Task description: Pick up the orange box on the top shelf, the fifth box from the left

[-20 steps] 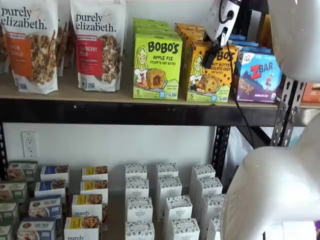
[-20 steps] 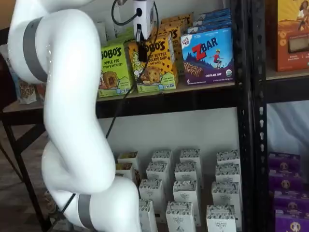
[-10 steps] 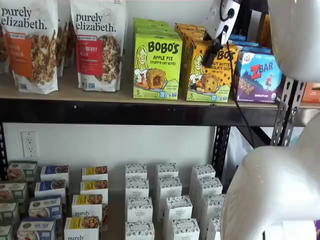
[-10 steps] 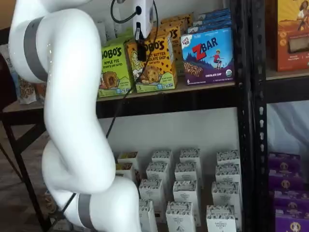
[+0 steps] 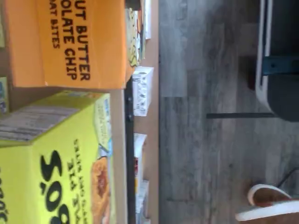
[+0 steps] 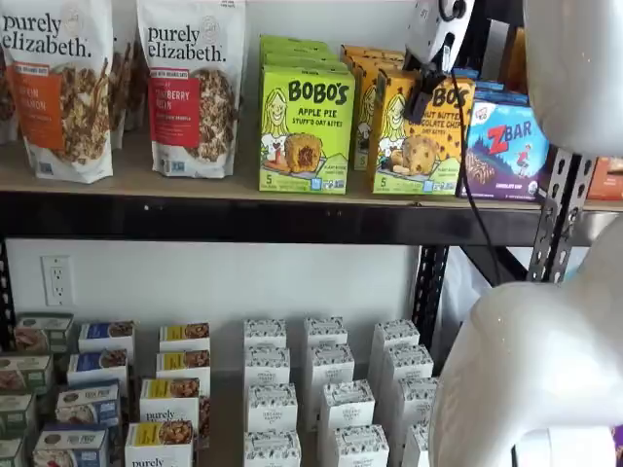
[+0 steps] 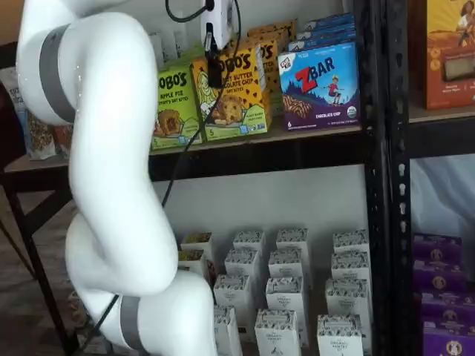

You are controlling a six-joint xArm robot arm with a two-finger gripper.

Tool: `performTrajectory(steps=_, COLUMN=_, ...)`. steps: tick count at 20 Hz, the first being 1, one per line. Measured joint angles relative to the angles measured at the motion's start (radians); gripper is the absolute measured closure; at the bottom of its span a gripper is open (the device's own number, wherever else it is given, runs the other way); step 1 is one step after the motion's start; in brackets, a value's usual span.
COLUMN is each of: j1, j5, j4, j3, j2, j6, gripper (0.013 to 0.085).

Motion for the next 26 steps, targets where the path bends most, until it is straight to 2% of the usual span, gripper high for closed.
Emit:
performTrajectory(steps=12, j1=-0.02, j5=0.163, j4=0.022, j3=-0.053, j2=-0.062, j6=0.015, gripper=0.073)
performTrajectory(steps=26, j1=-0.029, j5=0.191, j4=-0.016, j3=0.027, j2=-0.182, j6=0.003, gripper=0.073)
